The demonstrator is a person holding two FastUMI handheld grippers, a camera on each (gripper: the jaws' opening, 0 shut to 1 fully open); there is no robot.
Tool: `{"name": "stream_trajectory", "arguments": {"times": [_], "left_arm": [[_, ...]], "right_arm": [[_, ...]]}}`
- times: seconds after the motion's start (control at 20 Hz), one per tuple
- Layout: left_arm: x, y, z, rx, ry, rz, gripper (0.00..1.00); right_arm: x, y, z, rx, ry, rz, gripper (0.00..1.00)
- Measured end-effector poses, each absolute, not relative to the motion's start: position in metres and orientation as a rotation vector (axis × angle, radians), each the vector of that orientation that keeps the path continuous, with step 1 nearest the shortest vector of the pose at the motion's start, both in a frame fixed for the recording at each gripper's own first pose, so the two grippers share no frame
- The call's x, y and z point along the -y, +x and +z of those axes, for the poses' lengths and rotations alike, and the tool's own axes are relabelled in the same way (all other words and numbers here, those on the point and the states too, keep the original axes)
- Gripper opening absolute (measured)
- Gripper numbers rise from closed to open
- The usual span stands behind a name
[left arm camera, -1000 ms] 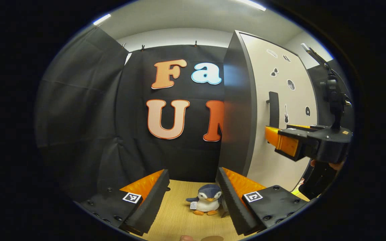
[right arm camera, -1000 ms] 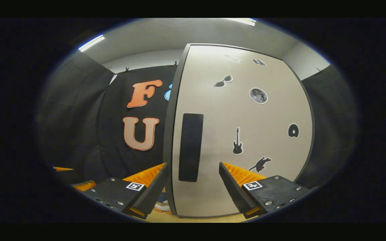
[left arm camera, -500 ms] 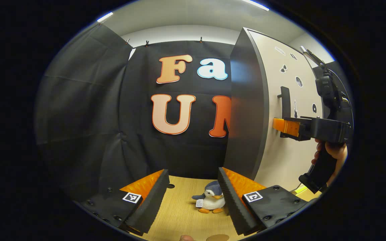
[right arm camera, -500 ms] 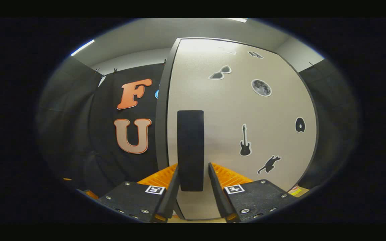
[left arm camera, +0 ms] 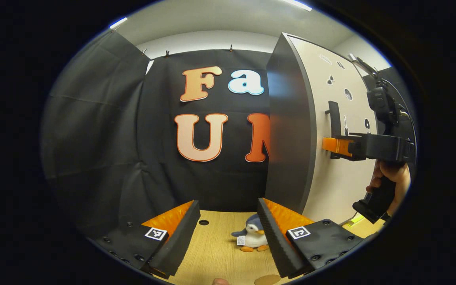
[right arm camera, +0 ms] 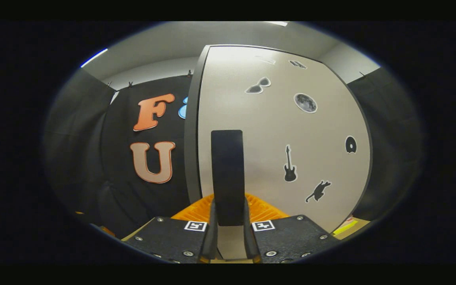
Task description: Open the cabinet door with the right hand, grasp the bottle in the cabinet with the left hand and place it on the coaster, then close the cabinet door with the right hand.
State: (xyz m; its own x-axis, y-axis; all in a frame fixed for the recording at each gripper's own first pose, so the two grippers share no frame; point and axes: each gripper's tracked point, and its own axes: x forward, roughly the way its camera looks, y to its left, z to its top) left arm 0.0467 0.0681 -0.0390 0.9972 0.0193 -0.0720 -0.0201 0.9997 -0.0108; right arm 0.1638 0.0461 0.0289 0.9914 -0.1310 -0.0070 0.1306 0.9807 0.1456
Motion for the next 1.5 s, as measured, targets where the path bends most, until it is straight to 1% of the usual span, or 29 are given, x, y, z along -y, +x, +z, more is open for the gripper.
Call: {"name": "stream_trajectory", "arguments": {"times": [0.05, 0.15, 0.25, 0.3, 0.45, 0.5, 0.55, 0.7, 0.75, 0.8, 0.9, 1.05, 1.1, 1.15, 1.2, 1.25, 1.5], "left_arm": [[-0.067, 0.049, -0.04, -0.077, -0.015, 0.012, 0.96], [-0.067, 0.05, -0.043, -0.088, -0.018, 0.011, 0.95], [-0.065, 0.05, -0.041, -0.088, -0.026, 0.009, 0.95], [-0.063, 0.049, -0.041, -0.089, -0.027, 0.006, 0.95], [-0.061, 0.041, -0.037, -0.079, -0.033, 0.023, 0.95], [-0.059, 0.037, -0.036, -0.076, -0.04, 0.033, 0.95], [-0.057, 0.031, -0.035, -0.075, -0.047, 0.045, 0.95], [-0.047, 0.004, -0.036, -0.076, -0.063, 0.075, 0.95], [-0.042, -0.004, -0.035, -0.076, -0.066, 0.082, 0.95], [-0.039, -0.011, -0.036, -0.077, -0.069, 0.091, 0.95], [-0.03, -0.021, -0.031, -0.069, -0.073, 0.101, 0.95], [-0.017, -0.034, -0.023, -0.061, -0.064, 0.115, 0.95], [-0.013, -0.037, -0.022, -0.058, -0.062, 0.117, 0.95], [-0.008, -0.041, -0.021, -0.055, -0.062, 0.118, 0.95], [-0.002, -0.047, -0.02, -0.054, -0.063, 0.12, 0.95], [0.004, -0.053, -0.019, -0.053, -0.064, 0.117, 0.95], [0.035, -0.082, -0.016, -0.048, -0.072, 0.109, 0.94]], "right_arm": [[-0.046, 0.163, 0.029, 0.002, 0.15, -0.134, 0.24], [-0.046, 0.161, 0.029, -0.007, 0.149, -0.134, 0.21], [-0.046, 0.158, 0.029, -0.011, 0.15, -0.128, 0.2], [-0.046, 0.155, 0.028, -0.014, 0.149, -0.123, 0.18], [-0.045, 0.147, 0.029, -0.01, 0.149, -0.102, 0.18], [-0.044, 0.143, 0.029, -0.009, 0.141, -0.096, 0.17], [-0.043, 0.139, 0.028, -0.012, 0.141, -0.082, 0.18], [-0.044, 0.127, 0.028, -0.008, 0.152, -0.036, 0.18], [-0.044, 0.124, 0.028, -0.009, 0.155, -0.021, 0.17], [-0.043, 0.12, 0.028, -0.011, 0.159, -0.006, 0.18], [-0.044, 0.114, 0.029, -0.008, 0.165, 0.02, 0.17], [-0.042, 0.104, 0.029, -0.007, 0.176, 0.057, 0.18], [-0.042, 0.101, 0.03, -0.006, 0.18, 0.068, 0.17], [-0.041, 0.098, 0.03, -0.005, 0.182, 0.08, 0.18], [-0.04, 0.095, 0.03, -0.008, 0.183, 0.093, 0.17], [-0.039, 0.091, 0.03, -0.008, 0.188, 0.103, 0.18], [-0.035, 0.077, 0.031, -0.008, 0.211, 0.138, 0.18]]}}
